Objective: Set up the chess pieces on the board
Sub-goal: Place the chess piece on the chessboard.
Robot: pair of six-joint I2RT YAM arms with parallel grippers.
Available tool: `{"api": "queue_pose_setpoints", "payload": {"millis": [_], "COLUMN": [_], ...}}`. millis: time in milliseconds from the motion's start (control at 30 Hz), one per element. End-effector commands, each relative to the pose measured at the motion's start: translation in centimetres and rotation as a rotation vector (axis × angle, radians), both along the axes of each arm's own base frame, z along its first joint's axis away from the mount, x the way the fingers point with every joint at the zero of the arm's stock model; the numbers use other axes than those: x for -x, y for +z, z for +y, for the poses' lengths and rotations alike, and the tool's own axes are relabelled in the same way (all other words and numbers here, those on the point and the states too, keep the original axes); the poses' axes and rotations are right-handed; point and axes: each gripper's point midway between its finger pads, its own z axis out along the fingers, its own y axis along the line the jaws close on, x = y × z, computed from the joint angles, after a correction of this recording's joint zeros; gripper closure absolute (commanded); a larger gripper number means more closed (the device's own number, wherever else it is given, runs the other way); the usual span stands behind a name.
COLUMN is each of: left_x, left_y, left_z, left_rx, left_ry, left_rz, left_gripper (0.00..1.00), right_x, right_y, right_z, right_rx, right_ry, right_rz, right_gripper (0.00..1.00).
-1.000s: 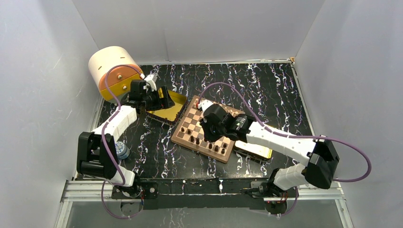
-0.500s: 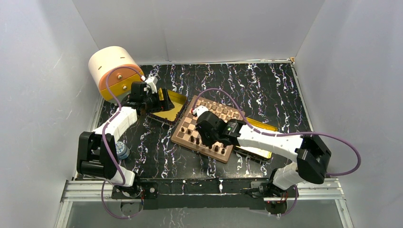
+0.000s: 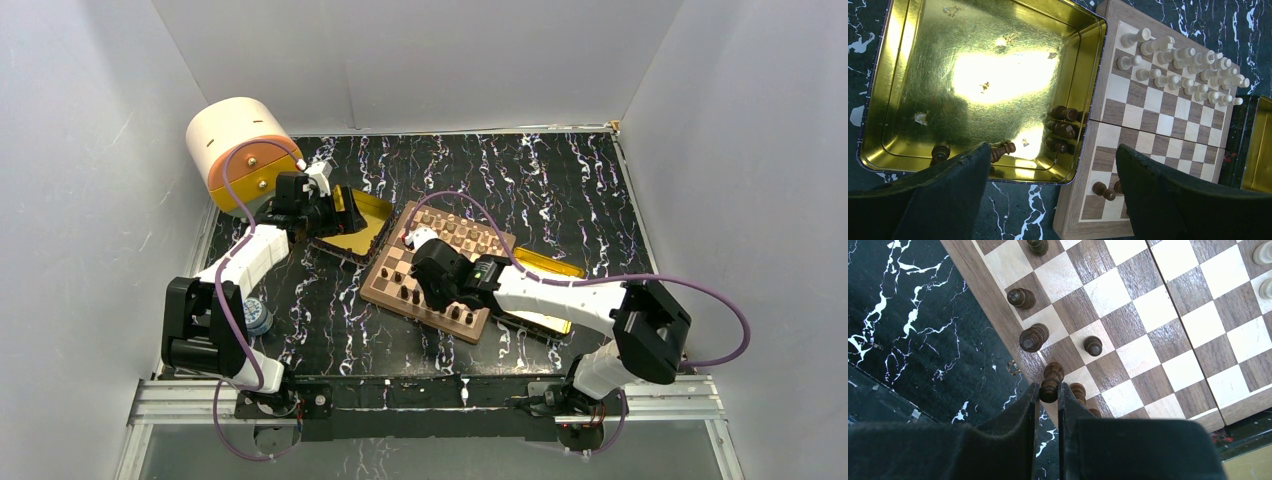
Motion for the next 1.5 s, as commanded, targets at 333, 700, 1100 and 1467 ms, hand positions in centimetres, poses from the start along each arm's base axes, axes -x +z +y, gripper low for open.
{"api": "queue_pose_setpoints", "payload": {"millis": [333,700,1100,1467], "left_x": [-0.2,-0.2,-0.2,-0.2], "left_y": [2.1,2.1,2.1,2.3], "left_z": [0.3,0.2,0.2,0.0], "left_rx": [-0.002,-0.001,0.002,0.007], "left_ry": [-0.005,-0.006,-0.008,-0.016], "left_rz": [-0.067,-0.066,-0.069,-0.074], "left_gripper": [0.08,0.08,0.08,0.08], "right_x": [-0.9,-1.0,-0.9,-1.0], "right_y": [-0.6,-1.2,-1.6,-1.7], "right_z": [0.5,0.5,0.5,0.5], "right_rx": [-0.002,0.012,0.018,0.022], "right_ry": [-0.035,-0.041,-0.047,-0.052], "right_rz": [-0.029,-0.023,-0.014,-0.015], "right_gripper": [0.86,0.86,0.79,0.76]}}
